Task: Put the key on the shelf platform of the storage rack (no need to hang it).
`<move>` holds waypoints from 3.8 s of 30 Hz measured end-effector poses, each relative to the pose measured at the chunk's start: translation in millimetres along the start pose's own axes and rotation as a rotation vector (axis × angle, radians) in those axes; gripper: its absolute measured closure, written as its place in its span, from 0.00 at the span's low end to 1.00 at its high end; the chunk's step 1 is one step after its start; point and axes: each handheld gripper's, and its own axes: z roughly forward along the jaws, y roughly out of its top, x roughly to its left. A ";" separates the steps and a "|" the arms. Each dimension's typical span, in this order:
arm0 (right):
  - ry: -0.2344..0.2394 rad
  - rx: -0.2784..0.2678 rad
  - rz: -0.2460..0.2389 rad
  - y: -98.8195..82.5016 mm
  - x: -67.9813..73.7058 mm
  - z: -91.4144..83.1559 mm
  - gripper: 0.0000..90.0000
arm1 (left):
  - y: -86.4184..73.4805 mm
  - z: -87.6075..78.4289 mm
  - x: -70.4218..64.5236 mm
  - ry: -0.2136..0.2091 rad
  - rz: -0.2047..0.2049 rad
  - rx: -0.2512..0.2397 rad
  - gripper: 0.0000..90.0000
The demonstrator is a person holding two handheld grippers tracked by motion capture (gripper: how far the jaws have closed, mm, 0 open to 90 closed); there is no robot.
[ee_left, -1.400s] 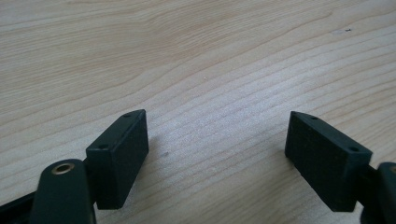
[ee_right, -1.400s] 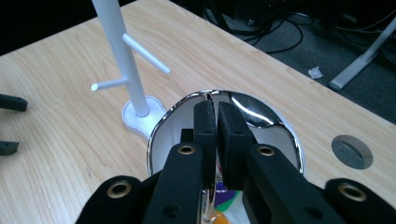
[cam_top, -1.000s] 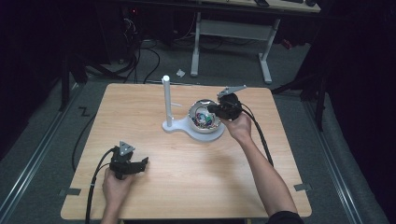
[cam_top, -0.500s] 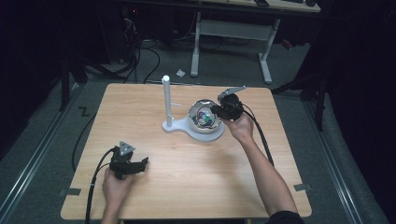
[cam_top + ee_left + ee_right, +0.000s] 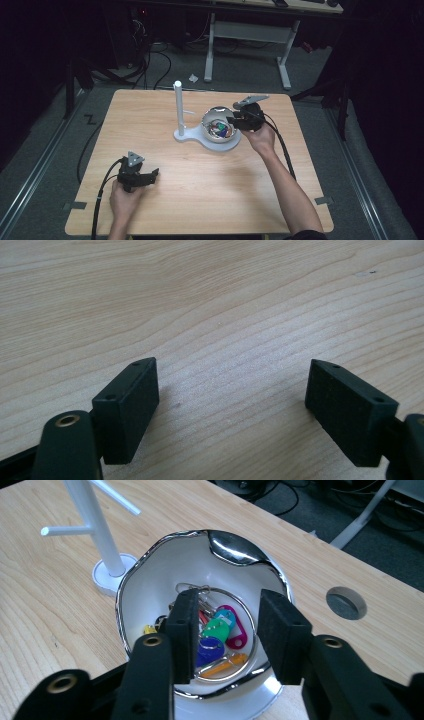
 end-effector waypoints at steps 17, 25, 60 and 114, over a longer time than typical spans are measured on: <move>-0.040 -0.038 0.081 -18.4 -12.2 -38.7 0.59 | 0.0 0.0 -0.1 0.000 0.000 0.000 0.24; -0.046 -0.046 0.107 -30.7 -14.5 -52.5 0.56 | 0.0 0.0 -0.1 0.000 0.000 0.000 0.24; -0.067 -0.056 0.187 -80.4 -2.1 -100.3 0.54 | 0.0 0.0 -0.1 0.001 0.000 0.000 0.24; -0.134 0.011 0.270 -178.4 7.2 -70.1 0.52 | 0.0 0.0 -0.1 0.001 0.000 0.000 0.25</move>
